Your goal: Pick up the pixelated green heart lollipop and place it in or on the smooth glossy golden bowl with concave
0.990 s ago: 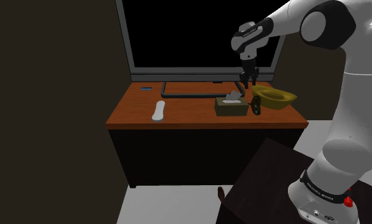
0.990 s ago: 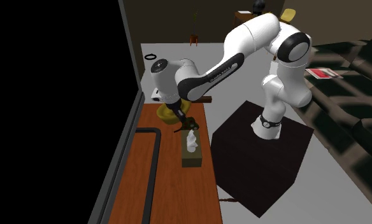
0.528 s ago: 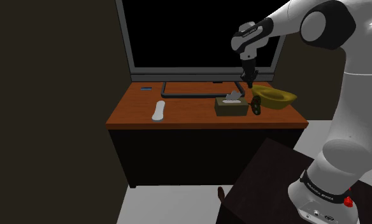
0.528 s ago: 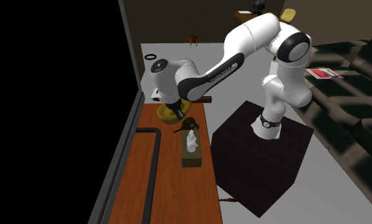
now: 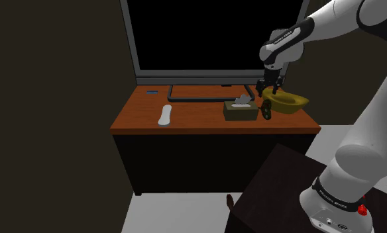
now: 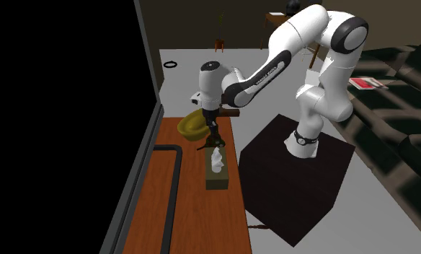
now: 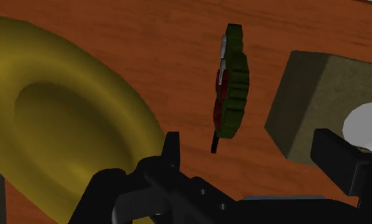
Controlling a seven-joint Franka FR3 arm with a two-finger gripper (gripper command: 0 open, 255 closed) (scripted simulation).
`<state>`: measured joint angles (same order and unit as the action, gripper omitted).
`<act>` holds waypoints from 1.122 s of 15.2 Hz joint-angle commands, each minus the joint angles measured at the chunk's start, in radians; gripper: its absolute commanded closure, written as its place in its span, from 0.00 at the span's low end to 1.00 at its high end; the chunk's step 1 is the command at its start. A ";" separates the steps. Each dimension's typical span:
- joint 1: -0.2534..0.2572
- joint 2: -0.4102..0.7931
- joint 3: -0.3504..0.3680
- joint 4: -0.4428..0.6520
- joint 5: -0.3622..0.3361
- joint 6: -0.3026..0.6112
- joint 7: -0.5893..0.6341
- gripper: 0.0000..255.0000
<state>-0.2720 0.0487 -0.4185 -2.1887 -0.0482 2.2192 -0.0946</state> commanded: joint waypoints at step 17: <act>-0.013 -0.014 -0.016 -0.205 0.063 0.311 0.058 1.00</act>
